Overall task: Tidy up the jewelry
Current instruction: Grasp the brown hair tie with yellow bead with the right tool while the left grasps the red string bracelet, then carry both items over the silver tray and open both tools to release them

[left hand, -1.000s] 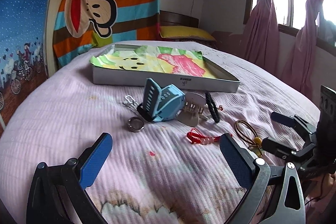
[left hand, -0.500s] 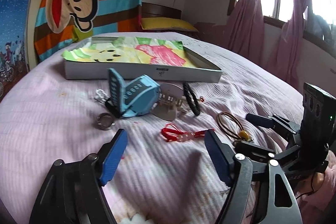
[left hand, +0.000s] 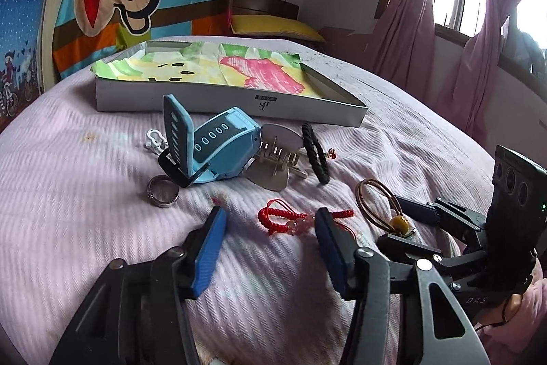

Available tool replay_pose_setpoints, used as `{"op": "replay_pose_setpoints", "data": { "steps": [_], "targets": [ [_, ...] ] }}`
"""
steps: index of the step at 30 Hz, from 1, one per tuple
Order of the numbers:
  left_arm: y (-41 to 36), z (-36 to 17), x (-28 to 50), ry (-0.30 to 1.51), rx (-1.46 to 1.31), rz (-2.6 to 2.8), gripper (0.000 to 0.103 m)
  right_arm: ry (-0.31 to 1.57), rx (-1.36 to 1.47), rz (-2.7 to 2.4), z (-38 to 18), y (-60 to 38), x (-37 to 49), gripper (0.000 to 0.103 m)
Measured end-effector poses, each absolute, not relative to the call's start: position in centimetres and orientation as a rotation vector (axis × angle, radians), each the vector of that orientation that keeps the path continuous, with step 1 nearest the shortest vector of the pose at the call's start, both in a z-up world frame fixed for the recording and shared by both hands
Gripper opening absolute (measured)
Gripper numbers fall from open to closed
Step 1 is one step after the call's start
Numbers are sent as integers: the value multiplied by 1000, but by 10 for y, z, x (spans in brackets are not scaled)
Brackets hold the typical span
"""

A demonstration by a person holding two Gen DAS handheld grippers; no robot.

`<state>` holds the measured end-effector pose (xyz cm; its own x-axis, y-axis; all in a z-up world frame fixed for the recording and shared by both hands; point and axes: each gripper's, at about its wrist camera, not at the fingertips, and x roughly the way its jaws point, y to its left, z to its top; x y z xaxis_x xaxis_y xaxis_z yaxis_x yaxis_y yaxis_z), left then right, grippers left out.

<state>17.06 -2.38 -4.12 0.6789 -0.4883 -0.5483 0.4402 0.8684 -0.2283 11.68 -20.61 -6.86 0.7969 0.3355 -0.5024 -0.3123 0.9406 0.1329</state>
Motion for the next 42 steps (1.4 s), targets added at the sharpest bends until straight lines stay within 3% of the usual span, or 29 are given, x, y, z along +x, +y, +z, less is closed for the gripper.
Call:
{"op": "replay_pose_setpoints", "data": {
  "steps": [8, 14, 18, 27, 42],
  "targets": [
    [-22, -44, 170, 642, -91, -525, 27, 553, 53, 367, -70, -205, 118, 47],
    [-23, -44, 169, 636, -86, -532, 12, 548, 55, 378, -69, -204, 118, 32],
    [-23, -42, 166, 623, -84, -531, 9, 532, 60, 380, -69, -204, 115, 24],
    [-25, -28, 149, 560, -46, -528, 8, 468, 45, 372, -56, -205, 107, 23],
    [-14, 50, 152, 421, -139, -516, 8, 334, 55, 363, 6, -214, 124, 21]
  ]
}}
